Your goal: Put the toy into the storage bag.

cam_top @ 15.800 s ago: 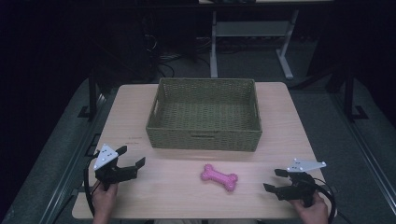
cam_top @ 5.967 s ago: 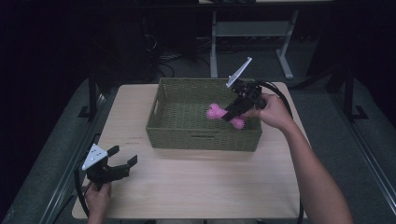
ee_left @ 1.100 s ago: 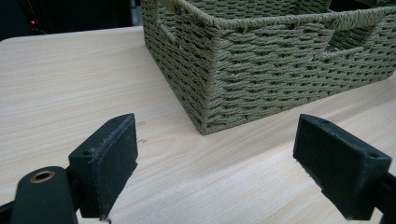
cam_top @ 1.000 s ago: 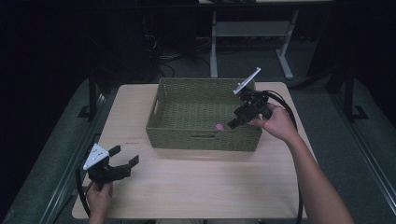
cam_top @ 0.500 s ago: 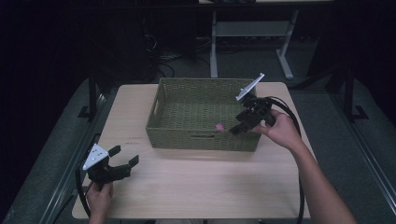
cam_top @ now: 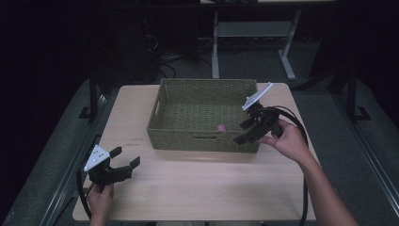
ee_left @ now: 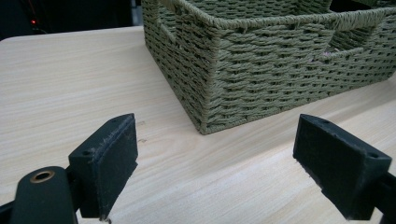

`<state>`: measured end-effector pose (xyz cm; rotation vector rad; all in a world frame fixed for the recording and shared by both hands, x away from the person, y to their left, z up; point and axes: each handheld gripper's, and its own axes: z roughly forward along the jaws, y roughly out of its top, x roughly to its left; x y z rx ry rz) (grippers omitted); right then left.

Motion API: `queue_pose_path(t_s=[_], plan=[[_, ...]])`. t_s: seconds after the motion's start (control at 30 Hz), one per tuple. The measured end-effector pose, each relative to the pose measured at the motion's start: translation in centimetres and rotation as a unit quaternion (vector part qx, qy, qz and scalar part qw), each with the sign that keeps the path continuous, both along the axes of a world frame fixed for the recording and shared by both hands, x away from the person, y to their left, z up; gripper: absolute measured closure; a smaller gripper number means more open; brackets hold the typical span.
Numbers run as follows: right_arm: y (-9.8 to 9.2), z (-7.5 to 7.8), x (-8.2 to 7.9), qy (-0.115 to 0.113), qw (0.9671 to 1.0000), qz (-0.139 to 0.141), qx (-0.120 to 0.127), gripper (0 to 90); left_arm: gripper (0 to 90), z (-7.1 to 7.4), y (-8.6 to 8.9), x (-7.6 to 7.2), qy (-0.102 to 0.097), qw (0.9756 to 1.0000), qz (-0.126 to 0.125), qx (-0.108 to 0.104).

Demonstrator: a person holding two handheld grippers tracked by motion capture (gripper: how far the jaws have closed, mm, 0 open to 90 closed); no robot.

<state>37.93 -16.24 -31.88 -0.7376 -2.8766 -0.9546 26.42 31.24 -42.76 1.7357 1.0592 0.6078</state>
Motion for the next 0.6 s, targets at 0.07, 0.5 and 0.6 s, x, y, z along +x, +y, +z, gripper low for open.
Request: queue_pose_path(t_s=[0.07, 0.5, 0.6], plan=[[-0.1, -0.2, -0.3, 0.0, 1.0, -0.002, 0.0, 25.5, 13.3, 0.0, 0.0, 0.0, -0.001, 1.0, -0.002, 0.002], [-0.7, -1.6, -2.4, -0.006, 1.0, -0.002, 0.004, 25.2, 13.3, 0.0, 0.0, 0.0, -0.001, 1.0, -0.001, 0.002], [-0.8, -2.1, -2.7, -0.004, 1.0, 0.0, 0.007, 25.2, 13.3, 0.0, 0.0, 0.0, -0.001, 1.0, -0.001, 0.002]])
